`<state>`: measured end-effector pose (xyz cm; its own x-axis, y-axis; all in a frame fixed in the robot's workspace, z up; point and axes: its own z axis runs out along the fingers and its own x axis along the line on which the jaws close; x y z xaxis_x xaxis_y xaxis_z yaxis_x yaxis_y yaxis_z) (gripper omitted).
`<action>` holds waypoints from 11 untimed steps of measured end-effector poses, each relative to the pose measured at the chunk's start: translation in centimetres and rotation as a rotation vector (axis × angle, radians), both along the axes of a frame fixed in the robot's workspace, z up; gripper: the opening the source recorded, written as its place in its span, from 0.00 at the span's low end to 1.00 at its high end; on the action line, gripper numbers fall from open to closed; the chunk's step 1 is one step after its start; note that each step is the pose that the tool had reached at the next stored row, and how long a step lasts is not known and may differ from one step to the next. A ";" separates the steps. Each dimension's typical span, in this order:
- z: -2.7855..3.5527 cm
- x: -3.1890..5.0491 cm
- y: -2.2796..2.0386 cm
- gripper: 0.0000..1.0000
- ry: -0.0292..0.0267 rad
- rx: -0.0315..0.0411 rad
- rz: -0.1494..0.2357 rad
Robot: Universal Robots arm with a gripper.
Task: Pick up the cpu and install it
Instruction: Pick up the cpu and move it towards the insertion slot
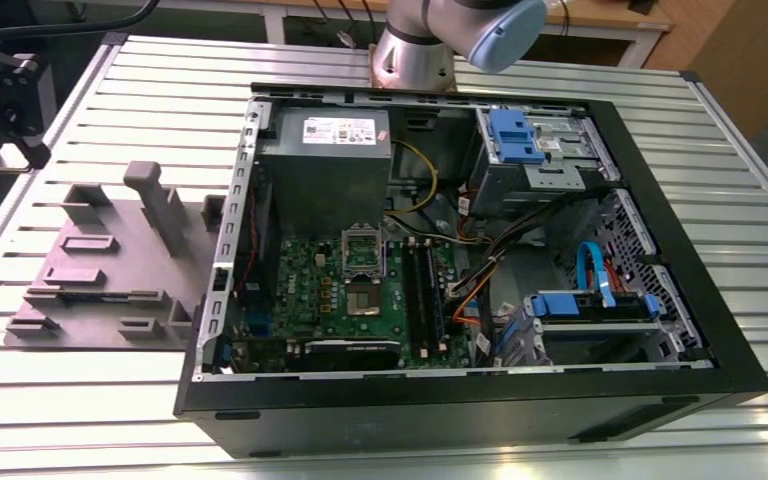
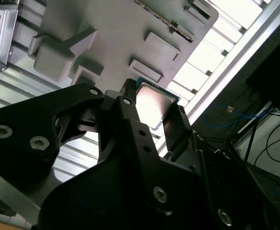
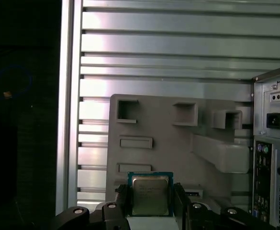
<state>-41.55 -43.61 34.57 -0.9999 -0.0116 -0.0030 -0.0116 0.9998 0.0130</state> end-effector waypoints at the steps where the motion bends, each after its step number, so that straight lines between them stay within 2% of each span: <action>1: 0.00 0.15 0.00 0.47 0.0000 0.0000 0.000; 11: -0.01 2.56 0.00 0.47 0.0000 0.0001 0.000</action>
<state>-38.99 -43.61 34.56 -0.9999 -0.0115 -0.0030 -0.0116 0.9998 0.0130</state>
